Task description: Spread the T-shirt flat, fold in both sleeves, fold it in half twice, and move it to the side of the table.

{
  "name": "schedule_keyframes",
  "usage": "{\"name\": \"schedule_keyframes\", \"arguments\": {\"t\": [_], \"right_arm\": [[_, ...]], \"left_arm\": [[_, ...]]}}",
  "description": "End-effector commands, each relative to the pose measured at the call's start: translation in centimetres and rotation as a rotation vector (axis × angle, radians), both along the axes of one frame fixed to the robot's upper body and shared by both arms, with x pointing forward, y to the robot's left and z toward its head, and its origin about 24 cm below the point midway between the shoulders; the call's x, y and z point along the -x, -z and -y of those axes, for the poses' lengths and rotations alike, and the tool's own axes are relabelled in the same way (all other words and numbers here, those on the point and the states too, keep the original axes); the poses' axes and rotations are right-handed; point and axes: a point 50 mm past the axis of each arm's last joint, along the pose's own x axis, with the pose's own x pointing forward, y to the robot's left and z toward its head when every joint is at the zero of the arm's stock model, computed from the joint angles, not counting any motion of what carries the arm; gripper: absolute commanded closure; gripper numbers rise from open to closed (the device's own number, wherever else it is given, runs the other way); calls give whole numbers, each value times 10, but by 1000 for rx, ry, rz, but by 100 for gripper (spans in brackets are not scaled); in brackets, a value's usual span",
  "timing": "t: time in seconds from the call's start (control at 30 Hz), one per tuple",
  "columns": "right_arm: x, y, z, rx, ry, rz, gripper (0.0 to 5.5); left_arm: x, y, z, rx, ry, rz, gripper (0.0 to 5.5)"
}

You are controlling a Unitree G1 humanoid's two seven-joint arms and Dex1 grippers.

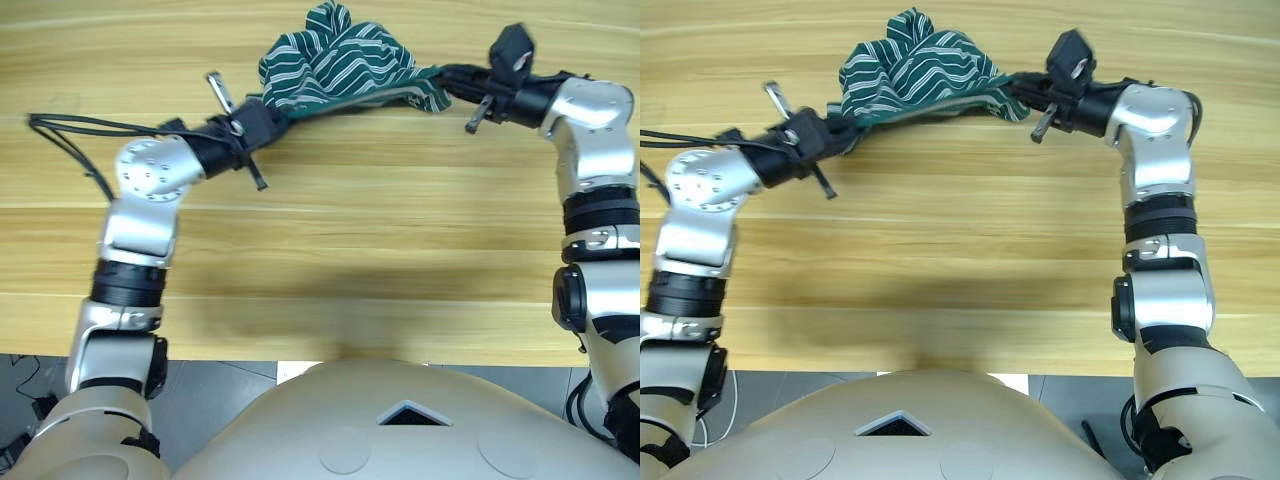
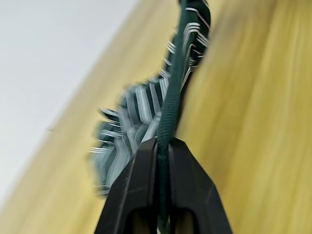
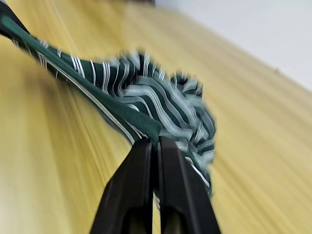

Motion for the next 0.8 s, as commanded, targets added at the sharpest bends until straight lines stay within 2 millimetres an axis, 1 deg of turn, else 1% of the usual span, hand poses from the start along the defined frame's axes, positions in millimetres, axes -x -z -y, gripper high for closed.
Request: {"name": "schedule_keyframes", "arguments": {"t": [0.03,0.1,0.17,0.23,0.3,0.4,0.47,0.57,0.67,0.8], "right_arm": [[26,-18,12,-112,-101,-69,550],[44,-18,10,-64,-147,-65,550],[57,-19,9,-4,-156,-33,550],[68,-20,6,39,-185,-24,550],[80,-14,1,94,-228,-34,550],[96,-1,-5,189,-304,-64,550],[101,10,-4,269,-340,-87,550],[111,26,-1,343,-399,-149,550],[116,36,-4,359,-444,-195,550],[123,44,-3,373,-480,-253,550]], "left_arm": [[24,-15,-25,-72,-54,-3,538],[43,-26,-20,-101,8,56,538],[60,-32,-9,-108,60,100,538],[74,-31,1,-139,107,111,538],[84,-19,8,-213,146,111,538],[103,13,15,-341,254,33,538],[113,29,16,-423,317,-10,538],[116,40,13,-499,345,-26,538],[118,46,10,-530,349,-48,538],[124,45,5,-538,358,-88,538]]}}
